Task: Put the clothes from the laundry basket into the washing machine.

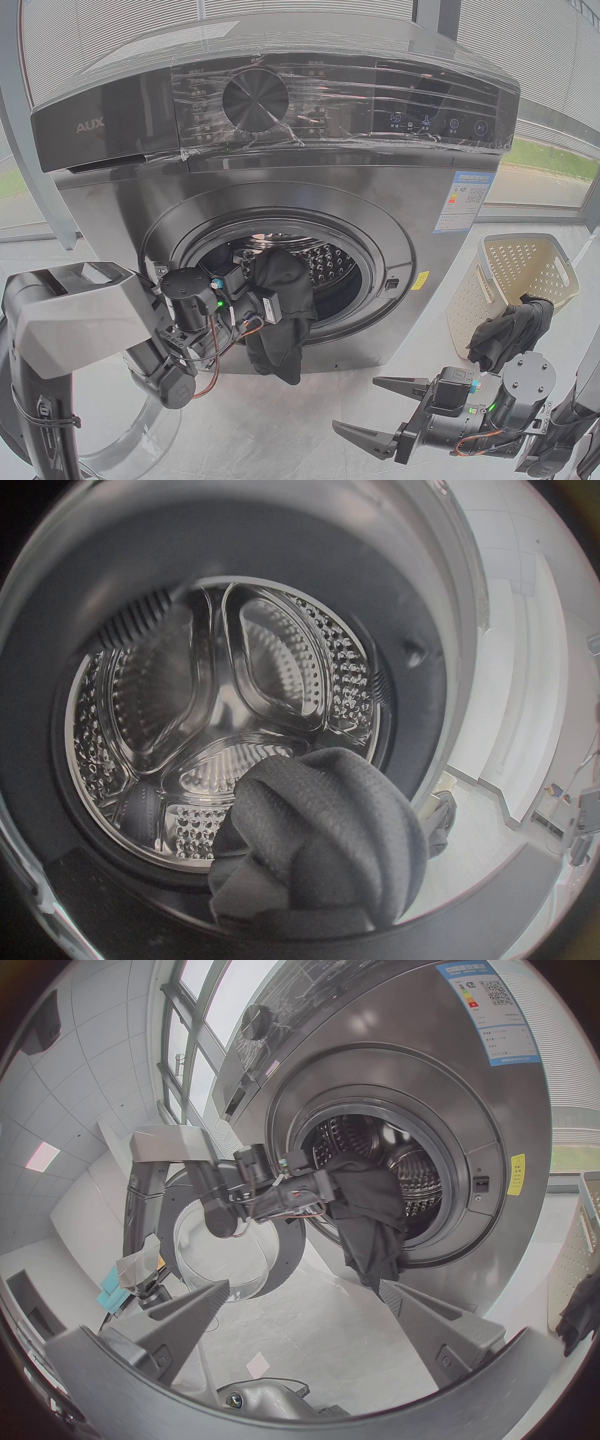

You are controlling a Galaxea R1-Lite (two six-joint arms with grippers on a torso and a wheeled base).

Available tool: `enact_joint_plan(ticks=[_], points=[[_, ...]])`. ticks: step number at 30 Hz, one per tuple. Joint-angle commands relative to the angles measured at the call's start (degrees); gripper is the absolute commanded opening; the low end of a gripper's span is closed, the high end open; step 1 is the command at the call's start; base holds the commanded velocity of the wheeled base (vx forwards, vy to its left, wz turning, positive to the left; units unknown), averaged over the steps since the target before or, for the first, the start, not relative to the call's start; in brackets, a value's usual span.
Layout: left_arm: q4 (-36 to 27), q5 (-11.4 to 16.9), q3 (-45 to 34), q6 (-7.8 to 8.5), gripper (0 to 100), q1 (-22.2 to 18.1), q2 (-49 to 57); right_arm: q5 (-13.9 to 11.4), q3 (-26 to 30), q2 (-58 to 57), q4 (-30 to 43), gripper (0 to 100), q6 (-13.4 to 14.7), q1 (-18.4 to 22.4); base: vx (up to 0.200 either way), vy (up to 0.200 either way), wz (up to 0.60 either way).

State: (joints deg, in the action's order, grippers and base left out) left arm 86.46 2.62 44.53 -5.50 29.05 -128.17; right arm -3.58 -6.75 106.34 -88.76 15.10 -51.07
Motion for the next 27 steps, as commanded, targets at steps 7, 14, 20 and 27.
enact_joint_plan(ticks=[7, 14, 20, 27], points=[[-13.3, -3.8, 22.9, -0.39, 0, -1.8, -11.7, 0.1, 0.3, 0.1, -0.1, 100, 0.0, -1.8, 0.0, 0.0, 0.0], [-23.3, -4.9, 38.7, -0.39, 0, -2.7, -17.9, 0.1, 0.3, 0.0, -0.1, 100, 0.0, -1.5, 0.0, 0.0, 0.0], [-30.1, -6.7, 52.5, -0.39, 0, -2.7, -25.1, 0.1, 0.3, 0.0, -0.1, 100, 0.0, -1.5, 0.0, 0.0, 0.0], [-35.8, -9.5, 66.0, -0.39, 0, -4.0, -29.9, 0.1, 0.3, 0.0, -0.1, 100, 0.0, -1.3, 0.0, 0.0, 0.0]])
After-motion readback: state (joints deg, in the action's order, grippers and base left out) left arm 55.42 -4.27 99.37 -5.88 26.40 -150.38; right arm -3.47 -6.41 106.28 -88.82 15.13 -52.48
